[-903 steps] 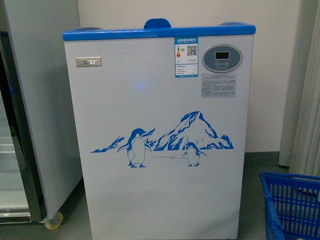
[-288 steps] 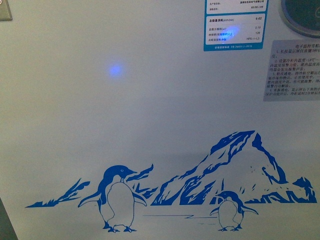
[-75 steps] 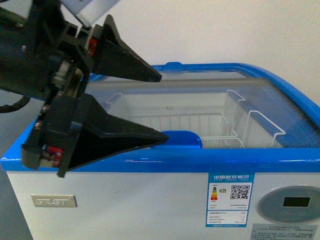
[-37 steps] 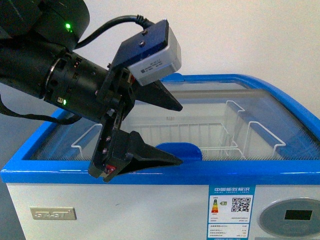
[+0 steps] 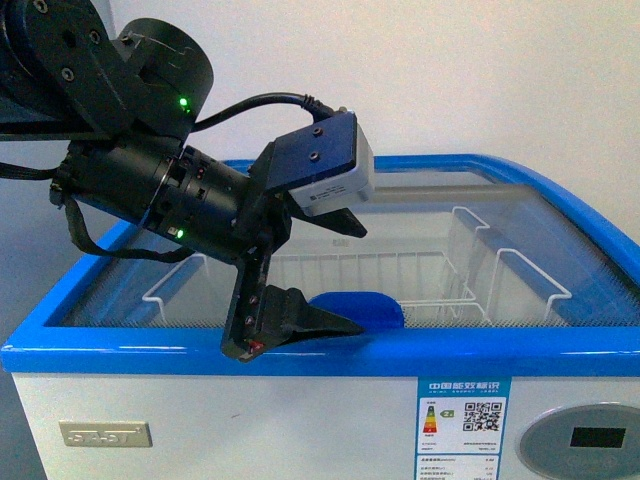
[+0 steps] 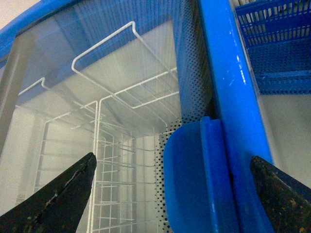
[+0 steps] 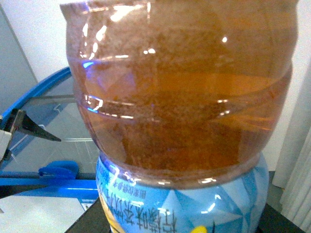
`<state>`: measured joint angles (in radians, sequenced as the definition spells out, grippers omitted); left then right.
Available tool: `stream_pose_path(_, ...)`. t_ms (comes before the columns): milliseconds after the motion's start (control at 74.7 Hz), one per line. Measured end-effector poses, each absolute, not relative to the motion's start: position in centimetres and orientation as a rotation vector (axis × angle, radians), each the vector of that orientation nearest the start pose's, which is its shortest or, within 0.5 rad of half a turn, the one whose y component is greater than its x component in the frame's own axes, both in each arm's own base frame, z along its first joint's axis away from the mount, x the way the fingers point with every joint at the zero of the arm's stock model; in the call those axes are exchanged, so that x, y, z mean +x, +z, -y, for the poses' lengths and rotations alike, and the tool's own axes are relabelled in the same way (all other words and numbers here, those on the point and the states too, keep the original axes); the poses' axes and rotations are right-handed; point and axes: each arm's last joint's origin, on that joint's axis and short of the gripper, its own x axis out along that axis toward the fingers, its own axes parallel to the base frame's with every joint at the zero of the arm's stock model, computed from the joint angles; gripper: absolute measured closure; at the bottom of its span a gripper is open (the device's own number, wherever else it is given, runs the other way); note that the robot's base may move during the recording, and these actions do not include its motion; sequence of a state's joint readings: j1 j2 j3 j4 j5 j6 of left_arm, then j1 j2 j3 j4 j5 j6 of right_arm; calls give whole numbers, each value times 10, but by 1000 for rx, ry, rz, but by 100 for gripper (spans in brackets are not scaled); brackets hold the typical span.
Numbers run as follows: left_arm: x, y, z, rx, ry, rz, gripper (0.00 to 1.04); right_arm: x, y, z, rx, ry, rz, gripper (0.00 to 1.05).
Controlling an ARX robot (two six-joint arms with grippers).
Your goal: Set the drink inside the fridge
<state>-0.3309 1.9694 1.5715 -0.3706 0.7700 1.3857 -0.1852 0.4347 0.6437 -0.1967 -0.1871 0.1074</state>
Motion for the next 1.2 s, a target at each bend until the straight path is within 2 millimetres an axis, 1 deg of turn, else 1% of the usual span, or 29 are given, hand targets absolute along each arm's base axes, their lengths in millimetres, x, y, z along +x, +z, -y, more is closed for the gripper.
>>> stream_pose_path(201,421,246,165,1028,-1335,94,8,103,325,14,105,3,12,67)
stream_pose_path(281,426,243,168,1016,-1338,92,8,103,325,14,105,3,12,67)
stream_pose_path(375,433,241,175,1013,-1337,110,8,103,325,14,105,3,12,67)
stream_pose_path(469,442,244,185,1037,-1303,152,8,103,325,14,105,3,12,67)
stream_pose_path(509,452,248,188,1059,-1245,184,8,103,325,14,105,2,12,67)
stream_pose_path(602,479,260,195,1138,-1037,258,8,103,325,14,105,6,12,67)
stream_pose_path(696,501,264,201,1197,-888,317,8,103,325,14,105,1,13,67)
stream_pose_path(857,523,265,209,1272,-718,421,8,103,325,14,105,4,12,67)
stream_pose_path(950,538,272,213,1290,-577,460,8,103,325,14,105,3,12,67)
stream_pose_path(1017,543,280,213,1292,-489,482,8,103,325,14,105,3,12,67)
stream_pose_path(1058,544,283,213,1281,-468,488,8,103,325,14,105,3,12,67)
stream_pose_path(1138,541,291,211,1215,-461,480,8,103,325,14,105,3,12,67)
stream_pose_path(1205,533,294,208,1140,-493,434,8,103,325,14,105,3,12,67)
